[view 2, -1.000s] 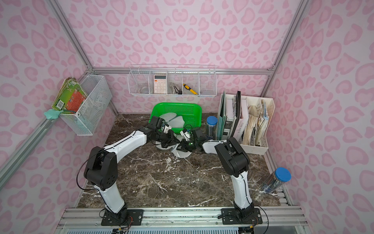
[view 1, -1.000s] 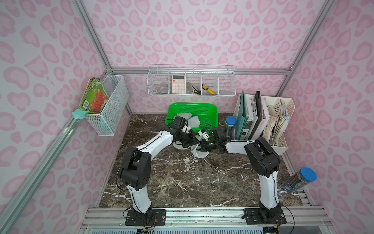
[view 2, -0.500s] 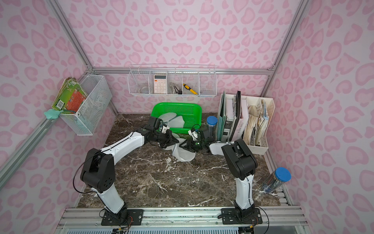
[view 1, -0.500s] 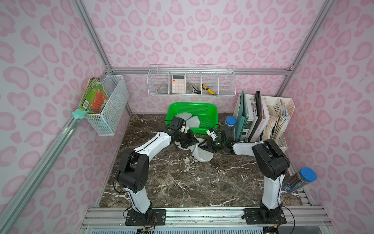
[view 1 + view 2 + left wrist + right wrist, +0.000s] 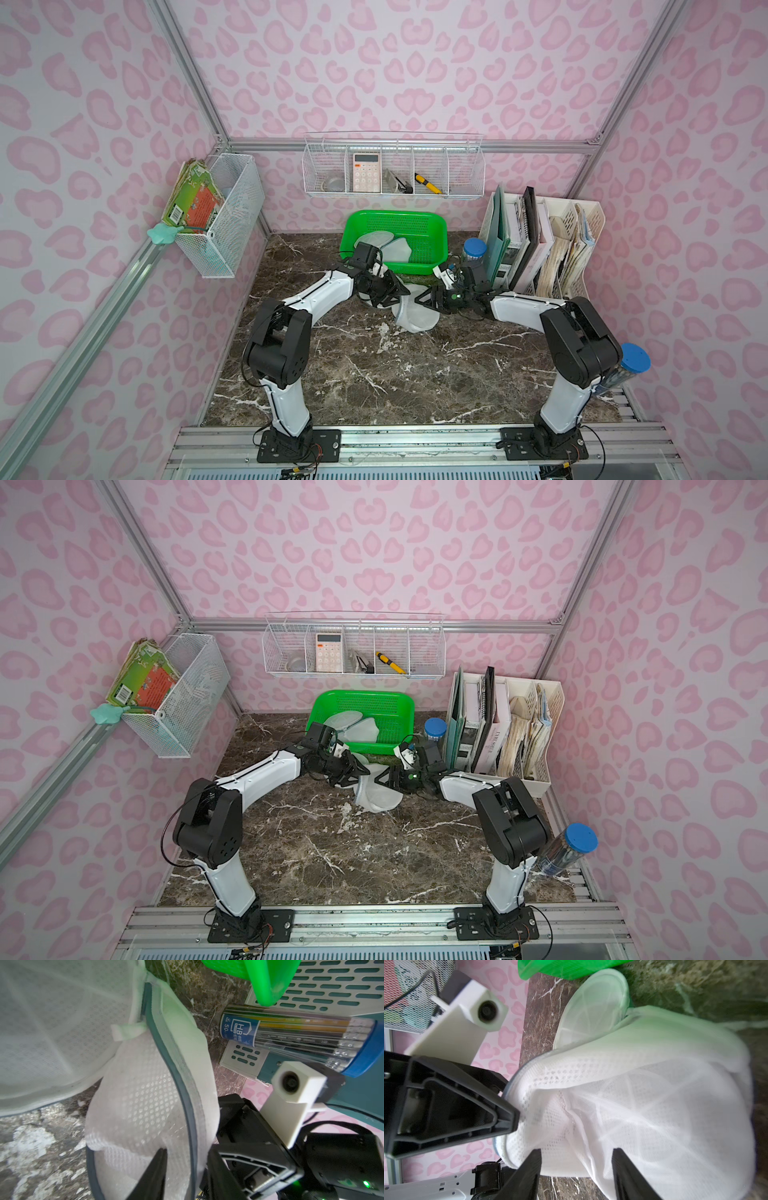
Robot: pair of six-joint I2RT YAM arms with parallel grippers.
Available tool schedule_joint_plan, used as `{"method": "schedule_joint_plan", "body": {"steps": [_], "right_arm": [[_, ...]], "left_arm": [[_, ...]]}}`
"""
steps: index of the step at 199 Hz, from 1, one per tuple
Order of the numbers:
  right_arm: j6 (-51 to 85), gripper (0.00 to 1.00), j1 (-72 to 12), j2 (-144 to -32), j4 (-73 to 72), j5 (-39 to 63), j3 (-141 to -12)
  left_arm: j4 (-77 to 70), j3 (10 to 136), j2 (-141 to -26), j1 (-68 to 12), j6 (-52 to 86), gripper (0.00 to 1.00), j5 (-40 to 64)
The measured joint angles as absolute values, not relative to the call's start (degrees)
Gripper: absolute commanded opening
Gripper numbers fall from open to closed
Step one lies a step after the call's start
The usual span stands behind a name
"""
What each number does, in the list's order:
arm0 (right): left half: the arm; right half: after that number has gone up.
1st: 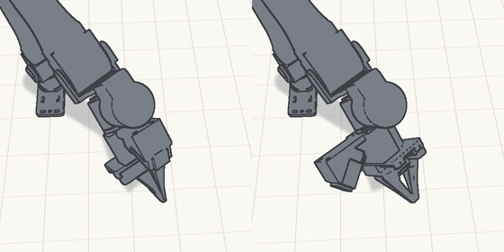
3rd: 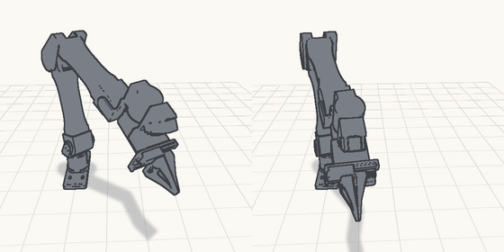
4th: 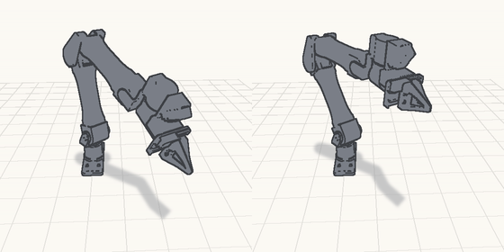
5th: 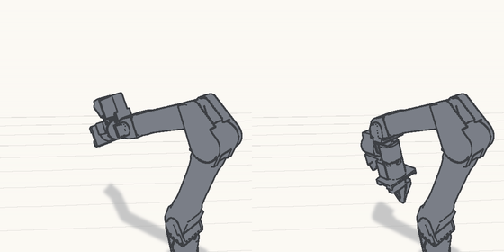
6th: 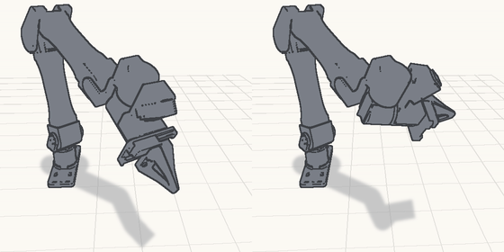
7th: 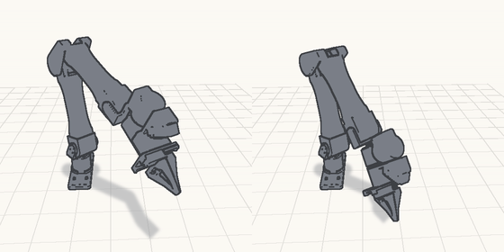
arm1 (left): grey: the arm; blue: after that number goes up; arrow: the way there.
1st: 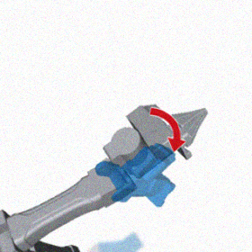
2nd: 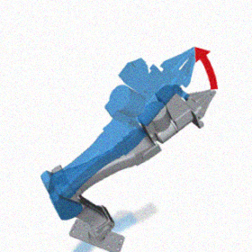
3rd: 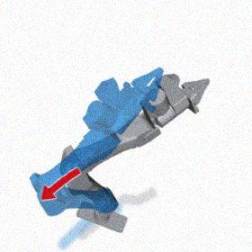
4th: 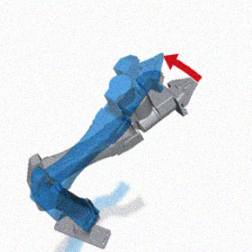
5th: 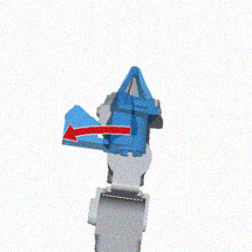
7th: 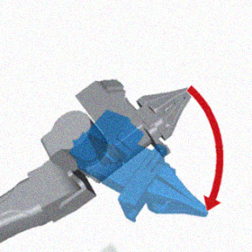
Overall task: Turn the laundry bag inside out
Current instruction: Turn over the laundry bag at the center of the board.
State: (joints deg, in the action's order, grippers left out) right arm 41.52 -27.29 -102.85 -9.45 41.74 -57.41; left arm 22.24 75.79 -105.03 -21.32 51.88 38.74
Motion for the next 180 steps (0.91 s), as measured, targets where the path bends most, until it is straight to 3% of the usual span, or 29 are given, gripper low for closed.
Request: {"method": "schedule_joint_plan", "body": {"steps": [46,90,140,180], "right_arm": [[37.1,0.70,-31.0,-101.0,0.1,33.6,-64.0],[32.8,0.72,-36.5,-102.3,10.5,22.9,-74.0],[29.2,0.62,-42.3,-109.5,23.9,11.7,-88.3],[28.2,0.47,-43.5,-112.4,32.4,5.9,-93.4]], "left_arm": [[24.0,74.8,-102.9,-17.9,49.4,0.61,37.9],[24.7,72.6,-98.8,-13.9,47.0,0.59,37.6],[23.4,67.3,-98.1,-10.8,46.1,0.48,37.9],[18.1,64.5,-100.1,-11.0,46.3,0.46,40.5]]}}
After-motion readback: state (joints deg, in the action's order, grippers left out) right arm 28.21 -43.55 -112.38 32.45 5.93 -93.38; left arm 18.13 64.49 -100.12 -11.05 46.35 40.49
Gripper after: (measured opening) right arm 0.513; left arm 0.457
